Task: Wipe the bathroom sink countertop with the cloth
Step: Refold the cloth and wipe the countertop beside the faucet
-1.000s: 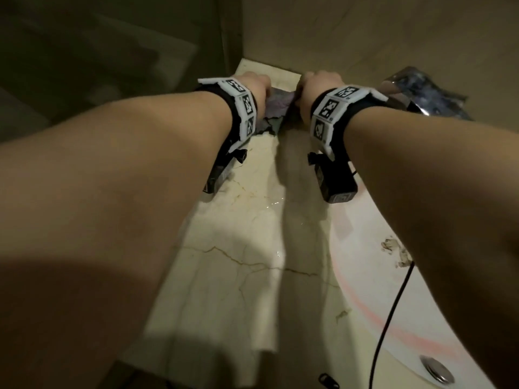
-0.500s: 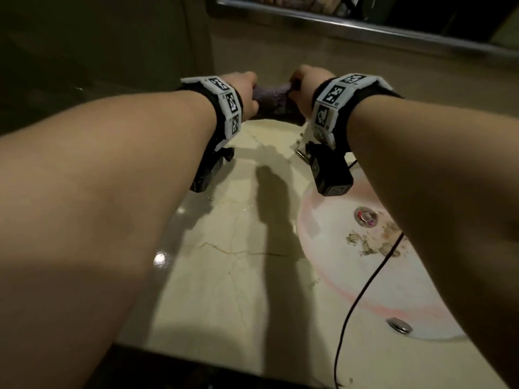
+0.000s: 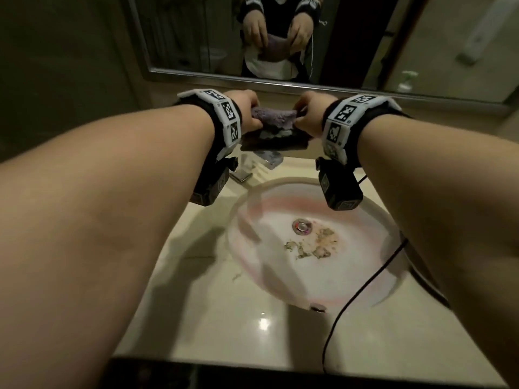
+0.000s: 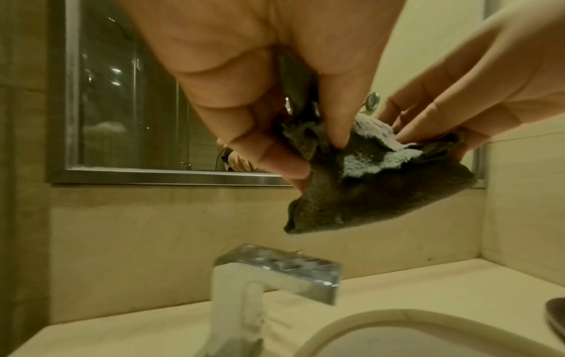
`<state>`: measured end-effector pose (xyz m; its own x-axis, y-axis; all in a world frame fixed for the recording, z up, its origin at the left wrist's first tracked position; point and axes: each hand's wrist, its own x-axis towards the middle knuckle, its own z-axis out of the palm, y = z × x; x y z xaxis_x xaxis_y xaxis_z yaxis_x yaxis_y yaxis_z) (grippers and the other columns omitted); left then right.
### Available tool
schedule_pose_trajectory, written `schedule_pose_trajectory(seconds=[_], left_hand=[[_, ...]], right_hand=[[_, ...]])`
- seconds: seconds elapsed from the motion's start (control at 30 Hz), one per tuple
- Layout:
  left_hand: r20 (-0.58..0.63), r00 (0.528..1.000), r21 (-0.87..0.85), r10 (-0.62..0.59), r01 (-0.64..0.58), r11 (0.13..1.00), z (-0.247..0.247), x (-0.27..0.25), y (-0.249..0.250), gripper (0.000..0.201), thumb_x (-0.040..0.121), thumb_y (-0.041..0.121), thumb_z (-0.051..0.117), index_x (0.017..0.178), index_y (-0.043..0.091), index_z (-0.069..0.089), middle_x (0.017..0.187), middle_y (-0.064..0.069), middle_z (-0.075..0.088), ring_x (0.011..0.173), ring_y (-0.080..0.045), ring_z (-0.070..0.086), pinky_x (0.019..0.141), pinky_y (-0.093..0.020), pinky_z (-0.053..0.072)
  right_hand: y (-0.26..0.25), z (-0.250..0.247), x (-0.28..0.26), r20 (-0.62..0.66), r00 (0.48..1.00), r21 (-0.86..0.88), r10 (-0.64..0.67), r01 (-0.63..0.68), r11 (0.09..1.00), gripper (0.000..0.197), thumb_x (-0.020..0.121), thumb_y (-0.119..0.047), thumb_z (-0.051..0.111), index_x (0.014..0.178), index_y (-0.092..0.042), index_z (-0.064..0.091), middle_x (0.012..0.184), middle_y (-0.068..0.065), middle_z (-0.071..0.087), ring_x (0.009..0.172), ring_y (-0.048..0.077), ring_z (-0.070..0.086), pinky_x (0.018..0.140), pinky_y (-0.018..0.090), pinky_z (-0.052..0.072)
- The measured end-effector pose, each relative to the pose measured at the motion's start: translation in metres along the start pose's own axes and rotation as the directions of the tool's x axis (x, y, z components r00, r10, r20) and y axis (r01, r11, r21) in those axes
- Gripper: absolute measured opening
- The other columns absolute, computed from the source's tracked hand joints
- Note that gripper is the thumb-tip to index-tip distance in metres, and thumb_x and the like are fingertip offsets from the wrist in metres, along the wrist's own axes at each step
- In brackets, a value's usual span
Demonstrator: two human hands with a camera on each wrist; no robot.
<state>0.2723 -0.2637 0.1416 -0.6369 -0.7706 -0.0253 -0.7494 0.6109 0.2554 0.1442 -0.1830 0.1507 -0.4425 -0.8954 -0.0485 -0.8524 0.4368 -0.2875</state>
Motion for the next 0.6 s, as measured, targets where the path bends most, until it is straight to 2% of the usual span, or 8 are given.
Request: schedule_pose_trajectory(seconds=[0.13,0.23,0.3,0.4,0.5,0.6], left_hand=[[0.017,0.999,-0.034,0.043,-0.043,0.999,0.012,-0.008,0.076,0.046,0.09,0.033,0.059,0.13,0.01,0.051,0.127,-0.014,0.06,0.114,-0.032,0.058,0.089,-0.034,0.046],[0.051,0.997,-0.114,0.064,-0.058,0.992,0.026,-0.011,0.131,0.045,0.091,0.033,0.059,0.126,0.006,0.055,0.121,-0.017,0.063,0.109,-0.032,0.062,0.09,-0.035,0.051],[0.096,0.993,-0.207,0.07,-0.048,0.977,0.042,-0.01,0.164,0.045,0.091,0.033,0.06,0.124,0.003,0.056,0.12,-0.02,0.063,0.108,-0.034,0.063,0.093,-0.042,0.053],[0.165,0.981,-0.275,0.104,-0.056,0.96,0.07,-0.008,0.212,0.044,0.091,0.031,0.06,0.123,0.0,0.054,0.121,-0.023,0.062,0.109,-0.036,0.063,0.094,-0.047,0.052],[0.242,0.957,-0.288,0.157,-0.084,0.954,0.097,-0.006,0.257,0.041,0.093,0.028,0.057,0.124,0.001,0.054,0.122,-0.021,0.062,0.107,-0.033,0.064,0.094,-0.043,0.053],[0.317,0.927,-0.25,0.199,-0.121,0.961,0.119,-0.006,0.293,0.038,0.095,0.024,0.053,0.126,0.002,0.055,0.123,-0.019,0.063,0.097,-0.026,0.064,0.092,-0.036,0.052]], right_hand=[[0.066,-0.032,-0.034,0.01,1.0,-0.066,0.027,-0.026,0.997,0.033,0.089,-0.017,0.055,0.118,-0.003,0.063,0.119,0.017,0.066,0.108,0.033,0.064,0.095,0.043,0.052],[0.117,-0.046,-0.053,0.018,0.997,-0.065,0.071,-0.069,0.995,0.034,0.092,-0.016,0.052,0.12,0.0,0.061,0.122,0.02,0.064,0.11,0.037,0.062,0.097,0.045,0.05],[0.155,-0.049,-0.064,0.013,0.994,-0.027,0.104,-0.104,0.994,0.034,0.092,-0.015,0.053,0.122,0.0,0.058,0.124,0.022,0.062,0.113,0.038,0.06,0.097,0.046,0.05],[0.209,-0.049,-0.08,-0.01,0.982,0.028,0.189,-0.189,0.982,0.032,0.09,-0.015,0.057,0.121,-0.009,0.053,0.122,0.018,0.061,0.111,0.035,0.059,0.095,0.046,0.051],[0.255,-0.047,-0.095,0.029,0.969,-0.008,0.244,-0.244,0.97,0.015,0.089,-0.015,0.056,0.103,-0.016,0.052,0.119,0.014,0.064,0.108,0.033,0.06,0.09,0.04,0.05],[0.291,-0.044,-0.112,0.093,0.95,-0.035,0.297,-0.295,0.955,0.009,0.088,-0.016,0.056,0.097,-0.017,0.056,0.118,0.014,0.066,0.104,0.031,0.062,0.081,0.035,0.052]])
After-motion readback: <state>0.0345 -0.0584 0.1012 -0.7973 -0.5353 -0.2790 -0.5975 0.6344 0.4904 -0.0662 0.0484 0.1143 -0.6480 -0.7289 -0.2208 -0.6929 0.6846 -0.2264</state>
